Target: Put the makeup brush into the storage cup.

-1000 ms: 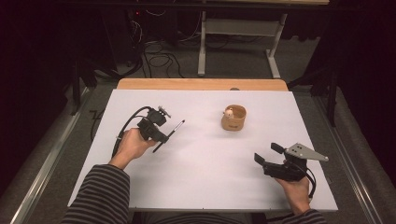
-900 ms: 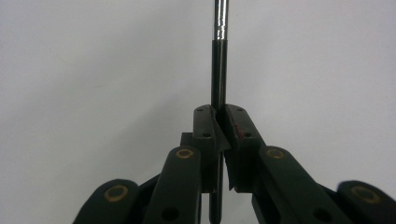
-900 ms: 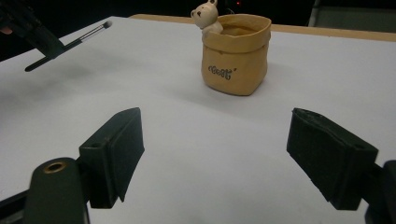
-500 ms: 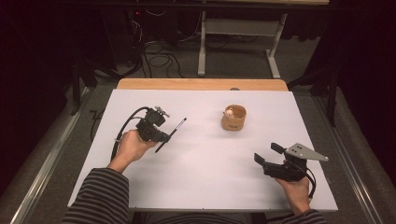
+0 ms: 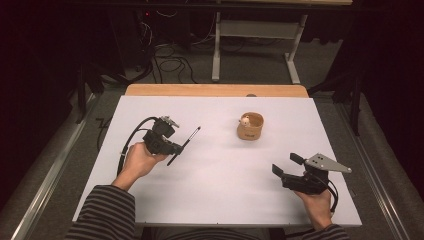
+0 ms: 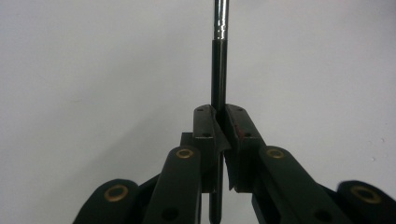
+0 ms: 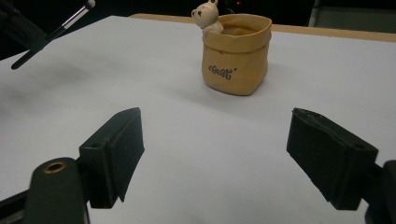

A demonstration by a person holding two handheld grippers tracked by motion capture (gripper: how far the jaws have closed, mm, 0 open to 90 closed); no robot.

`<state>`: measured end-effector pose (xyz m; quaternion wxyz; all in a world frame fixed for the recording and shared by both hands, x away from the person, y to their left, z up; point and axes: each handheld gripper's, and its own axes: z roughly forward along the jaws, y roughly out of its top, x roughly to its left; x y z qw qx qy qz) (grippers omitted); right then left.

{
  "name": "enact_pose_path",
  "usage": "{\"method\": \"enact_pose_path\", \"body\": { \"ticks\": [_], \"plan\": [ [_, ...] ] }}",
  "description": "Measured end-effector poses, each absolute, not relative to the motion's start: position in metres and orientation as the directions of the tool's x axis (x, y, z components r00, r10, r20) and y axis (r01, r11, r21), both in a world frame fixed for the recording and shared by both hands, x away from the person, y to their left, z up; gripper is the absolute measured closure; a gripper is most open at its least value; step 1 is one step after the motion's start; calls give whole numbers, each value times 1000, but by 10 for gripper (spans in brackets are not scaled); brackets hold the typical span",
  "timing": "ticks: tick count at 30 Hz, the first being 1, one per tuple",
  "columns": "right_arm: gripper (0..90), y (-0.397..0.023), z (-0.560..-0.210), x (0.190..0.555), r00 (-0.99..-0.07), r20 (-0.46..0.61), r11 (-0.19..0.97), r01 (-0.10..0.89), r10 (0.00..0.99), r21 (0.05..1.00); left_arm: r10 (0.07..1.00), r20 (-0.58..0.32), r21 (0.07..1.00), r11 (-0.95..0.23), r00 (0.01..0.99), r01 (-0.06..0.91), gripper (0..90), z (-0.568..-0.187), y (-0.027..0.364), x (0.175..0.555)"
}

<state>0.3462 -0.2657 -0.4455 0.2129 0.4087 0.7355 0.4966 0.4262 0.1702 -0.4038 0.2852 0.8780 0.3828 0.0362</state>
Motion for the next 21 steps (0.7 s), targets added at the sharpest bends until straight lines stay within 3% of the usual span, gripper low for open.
{"method": "enact_pose_path", "body": {
  "ticks": [21],
  "plan": [
    [204, -266, -445, 346, -574, 95, 170, 390, 813, 905, 671, -192, 590, -504, 716, 631, 837, -405, 174, 409]
  ]
}}
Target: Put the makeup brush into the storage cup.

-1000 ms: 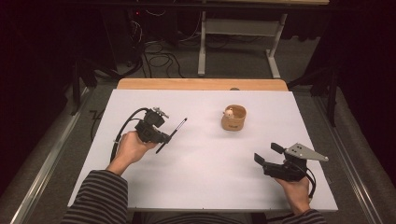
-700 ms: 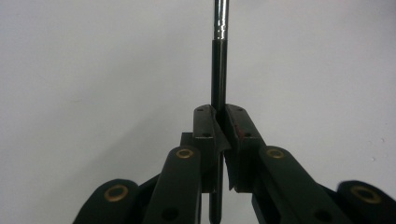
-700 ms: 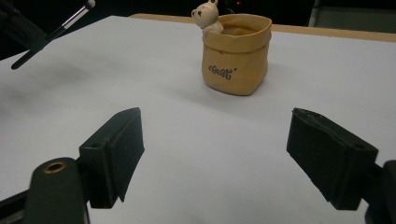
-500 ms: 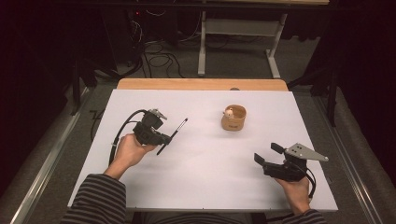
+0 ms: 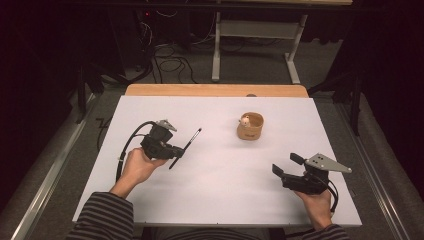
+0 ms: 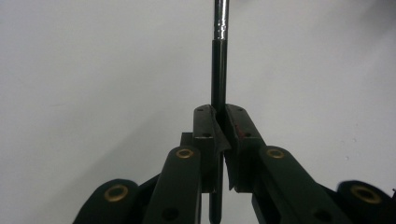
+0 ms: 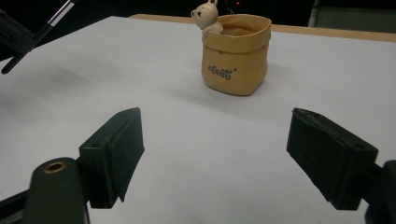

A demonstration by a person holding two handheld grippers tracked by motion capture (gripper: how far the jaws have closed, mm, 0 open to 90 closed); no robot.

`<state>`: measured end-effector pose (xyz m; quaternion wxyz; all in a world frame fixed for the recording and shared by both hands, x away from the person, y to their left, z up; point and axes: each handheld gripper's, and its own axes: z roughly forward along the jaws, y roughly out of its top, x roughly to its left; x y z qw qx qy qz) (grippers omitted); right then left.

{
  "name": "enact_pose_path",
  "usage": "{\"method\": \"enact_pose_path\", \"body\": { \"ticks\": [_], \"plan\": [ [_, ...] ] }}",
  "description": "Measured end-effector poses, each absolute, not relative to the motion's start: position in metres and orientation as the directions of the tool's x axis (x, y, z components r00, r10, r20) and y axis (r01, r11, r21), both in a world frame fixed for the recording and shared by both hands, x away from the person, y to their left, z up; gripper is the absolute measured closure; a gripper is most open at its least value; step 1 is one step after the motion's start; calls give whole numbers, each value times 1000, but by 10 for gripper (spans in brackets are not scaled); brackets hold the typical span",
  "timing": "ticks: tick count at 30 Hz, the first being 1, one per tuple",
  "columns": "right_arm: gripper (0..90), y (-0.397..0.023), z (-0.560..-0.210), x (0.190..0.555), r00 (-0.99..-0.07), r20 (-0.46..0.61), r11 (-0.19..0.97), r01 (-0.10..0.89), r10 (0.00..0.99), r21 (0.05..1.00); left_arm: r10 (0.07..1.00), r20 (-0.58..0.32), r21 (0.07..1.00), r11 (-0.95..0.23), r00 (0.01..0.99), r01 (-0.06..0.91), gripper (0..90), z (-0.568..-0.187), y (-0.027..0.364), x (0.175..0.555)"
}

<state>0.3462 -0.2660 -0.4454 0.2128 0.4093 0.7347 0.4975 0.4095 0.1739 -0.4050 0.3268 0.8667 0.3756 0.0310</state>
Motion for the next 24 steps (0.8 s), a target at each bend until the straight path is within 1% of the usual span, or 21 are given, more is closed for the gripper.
{"method": "enact_pose_path", "body": {
  "ticks": [24],
  "plan": [
    [204, -267, -445, 346, -573, 99, 164, 389, 813, 906, 641, -202, 659, -470, 741, 587, 837, -408, 172, 383]
  ]
}}
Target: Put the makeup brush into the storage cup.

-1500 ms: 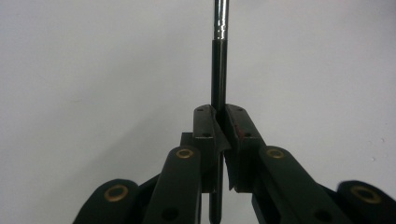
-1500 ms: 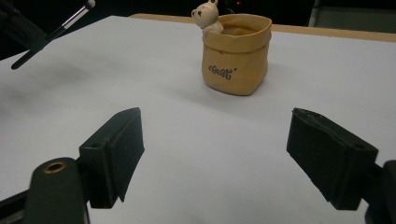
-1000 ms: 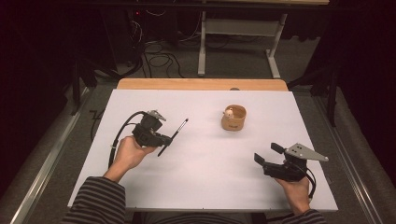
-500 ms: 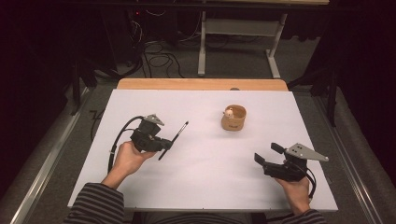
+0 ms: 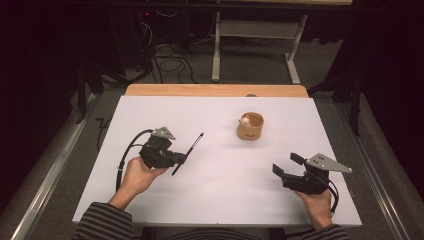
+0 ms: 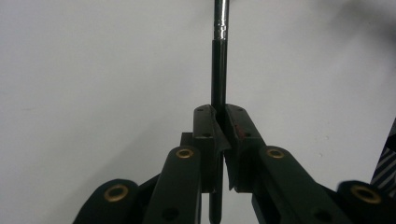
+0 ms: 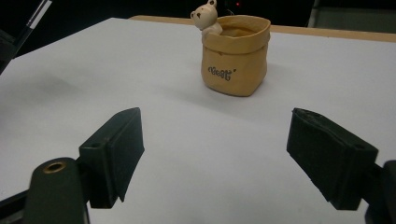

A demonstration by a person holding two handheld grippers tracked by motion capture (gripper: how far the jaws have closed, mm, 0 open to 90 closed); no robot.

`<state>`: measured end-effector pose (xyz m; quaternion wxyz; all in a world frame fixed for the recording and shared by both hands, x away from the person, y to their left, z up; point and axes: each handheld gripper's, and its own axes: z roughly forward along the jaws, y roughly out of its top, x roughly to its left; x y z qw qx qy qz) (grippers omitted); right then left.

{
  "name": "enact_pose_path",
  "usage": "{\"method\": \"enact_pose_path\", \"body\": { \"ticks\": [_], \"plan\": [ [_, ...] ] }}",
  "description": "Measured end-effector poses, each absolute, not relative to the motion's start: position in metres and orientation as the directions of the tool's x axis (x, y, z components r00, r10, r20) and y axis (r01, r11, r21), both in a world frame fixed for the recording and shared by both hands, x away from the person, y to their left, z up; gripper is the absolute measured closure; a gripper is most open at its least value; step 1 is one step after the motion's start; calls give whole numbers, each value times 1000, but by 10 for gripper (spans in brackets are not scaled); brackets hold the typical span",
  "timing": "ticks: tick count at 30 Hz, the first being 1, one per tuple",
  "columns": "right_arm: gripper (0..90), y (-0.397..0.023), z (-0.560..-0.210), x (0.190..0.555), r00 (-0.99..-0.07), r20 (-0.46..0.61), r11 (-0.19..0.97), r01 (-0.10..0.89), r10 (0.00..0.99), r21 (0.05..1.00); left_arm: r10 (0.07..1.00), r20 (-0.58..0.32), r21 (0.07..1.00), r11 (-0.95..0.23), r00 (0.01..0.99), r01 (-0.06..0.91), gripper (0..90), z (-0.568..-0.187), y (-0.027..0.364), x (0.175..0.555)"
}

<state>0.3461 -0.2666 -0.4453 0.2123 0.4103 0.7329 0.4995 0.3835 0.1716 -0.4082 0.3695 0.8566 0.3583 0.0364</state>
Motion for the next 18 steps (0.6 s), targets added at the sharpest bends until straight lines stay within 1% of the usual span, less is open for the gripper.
{"method": "enact_pose_path", "body": {
  "ticks": [18],
  "plan": [
    [203, -266, -445, 346, -574, 100, 163, 390, 813, 906, 622, -220, 685, -450, 752, 573, 837, -417, 168, 370]
  ]
}}
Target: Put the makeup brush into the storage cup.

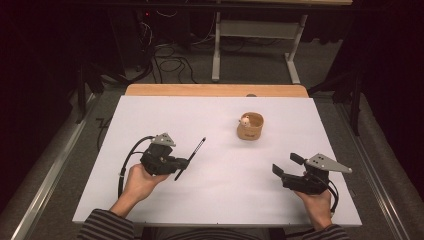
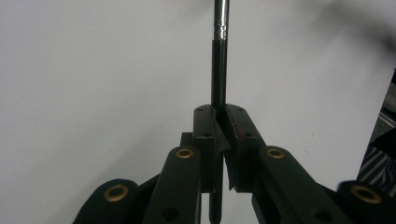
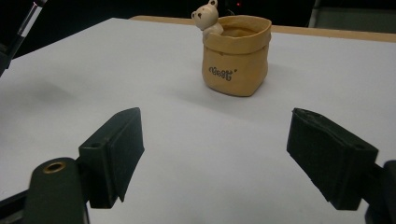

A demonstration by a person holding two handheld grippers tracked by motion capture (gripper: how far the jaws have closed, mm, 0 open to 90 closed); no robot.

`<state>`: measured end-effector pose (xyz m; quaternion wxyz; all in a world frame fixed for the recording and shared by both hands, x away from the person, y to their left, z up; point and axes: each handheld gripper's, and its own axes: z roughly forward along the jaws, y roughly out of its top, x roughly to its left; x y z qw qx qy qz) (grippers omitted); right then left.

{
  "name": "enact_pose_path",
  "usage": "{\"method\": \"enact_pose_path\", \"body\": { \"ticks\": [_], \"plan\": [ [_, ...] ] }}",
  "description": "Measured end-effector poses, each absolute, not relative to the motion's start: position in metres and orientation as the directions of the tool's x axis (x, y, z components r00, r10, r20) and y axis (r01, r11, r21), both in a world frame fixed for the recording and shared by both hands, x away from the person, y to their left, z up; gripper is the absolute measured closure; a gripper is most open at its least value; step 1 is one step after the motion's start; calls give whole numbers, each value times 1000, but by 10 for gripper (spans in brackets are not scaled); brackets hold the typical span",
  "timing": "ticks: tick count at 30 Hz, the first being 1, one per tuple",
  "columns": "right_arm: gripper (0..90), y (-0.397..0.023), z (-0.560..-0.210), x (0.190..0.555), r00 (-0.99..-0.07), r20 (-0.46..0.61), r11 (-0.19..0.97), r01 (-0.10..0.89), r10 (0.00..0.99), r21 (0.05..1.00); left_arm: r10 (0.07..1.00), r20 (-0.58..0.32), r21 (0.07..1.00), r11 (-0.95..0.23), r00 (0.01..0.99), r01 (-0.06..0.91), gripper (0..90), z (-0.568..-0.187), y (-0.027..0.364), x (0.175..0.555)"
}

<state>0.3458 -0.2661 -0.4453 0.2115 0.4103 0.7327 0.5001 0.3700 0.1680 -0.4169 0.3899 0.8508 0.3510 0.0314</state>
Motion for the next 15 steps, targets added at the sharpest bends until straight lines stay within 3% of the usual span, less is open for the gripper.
{"method": "enact_pose_path", "body": {
  "ticks": [15],
  "plan": [
    [200, -266, -445, 346, -576, 104, 163, 392, 811, 906, 612, -225, 707, -432, 758, 559, 837, -423, 165, 362]
  ]
}}
